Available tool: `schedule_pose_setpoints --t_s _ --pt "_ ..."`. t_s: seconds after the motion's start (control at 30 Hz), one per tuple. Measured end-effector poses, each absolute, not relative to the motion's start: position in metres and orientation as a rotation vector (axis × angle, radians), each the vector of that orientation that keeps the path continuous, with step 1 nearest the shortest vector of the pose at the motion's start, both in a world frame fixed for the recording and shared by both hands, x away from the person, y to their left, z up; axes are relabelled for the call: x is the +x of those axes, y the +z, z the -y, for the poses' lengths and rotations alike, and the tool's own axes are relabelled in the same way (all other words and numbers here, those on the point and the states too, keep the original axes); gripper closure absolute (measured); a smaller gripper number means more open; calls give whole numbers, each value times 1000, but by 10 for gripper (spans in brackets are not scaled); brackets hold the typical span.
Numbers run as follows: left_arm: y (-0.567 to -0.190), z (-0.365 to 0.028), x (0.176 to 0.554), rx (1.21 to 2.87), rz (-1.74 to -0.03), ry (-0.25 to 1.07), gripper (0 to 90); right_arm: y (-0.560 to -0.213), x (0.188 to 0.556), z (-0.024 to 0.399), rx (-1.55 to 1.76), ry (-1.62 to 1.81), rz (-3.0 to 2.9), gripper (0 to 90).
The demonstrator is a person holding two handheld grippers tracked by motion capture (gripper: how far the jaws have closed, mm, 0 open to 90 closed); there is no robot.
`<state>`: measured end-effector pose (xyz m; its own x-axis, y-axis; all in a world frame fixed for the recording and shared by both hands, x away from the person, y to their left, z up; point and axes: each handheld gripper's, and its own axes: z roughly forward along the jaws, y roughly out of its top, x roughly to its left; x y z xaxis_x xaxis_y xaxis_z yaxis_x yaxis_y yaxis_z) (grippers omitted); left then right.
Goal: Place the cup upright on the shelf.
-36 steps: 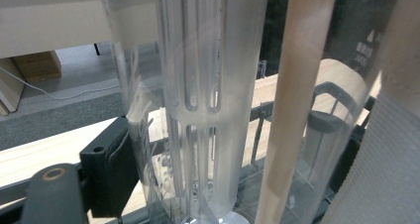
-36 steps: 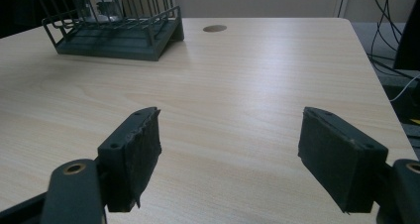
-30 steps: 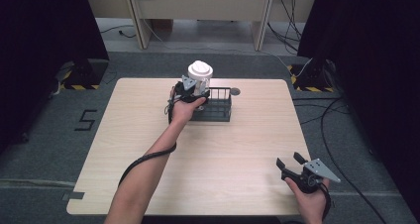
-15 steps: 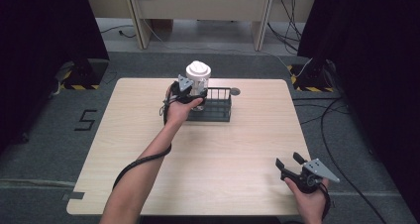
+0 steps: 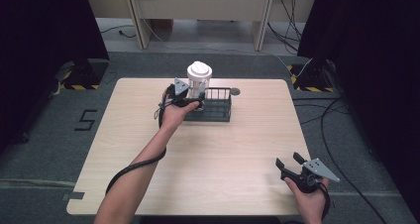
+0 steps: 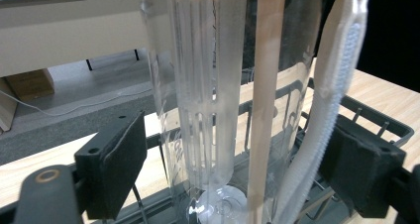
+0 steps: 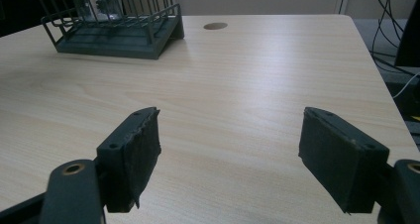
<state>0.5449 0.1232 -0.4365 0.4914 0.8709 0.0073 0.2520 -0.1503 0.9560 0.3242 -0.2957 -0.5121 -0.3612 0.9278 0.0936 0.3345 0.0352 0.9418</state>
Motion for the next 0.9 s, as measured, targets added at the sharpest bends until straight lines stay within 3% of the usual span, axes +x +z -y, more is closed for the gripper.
schedule_pose_setpoints --t_s 0.27,0.6,0.9 --pt "-435 -123 542 1672 -964 726 181 -512 324 296 1279 1333 -1742 243" --pt "-433 -128 538 1654 -954 723 303 -512 324 295 1281 1330 -1745 243" --pt "-434 -131 536 1652 -952 713 335 -512 324 295 1278 1330 -1745 243"
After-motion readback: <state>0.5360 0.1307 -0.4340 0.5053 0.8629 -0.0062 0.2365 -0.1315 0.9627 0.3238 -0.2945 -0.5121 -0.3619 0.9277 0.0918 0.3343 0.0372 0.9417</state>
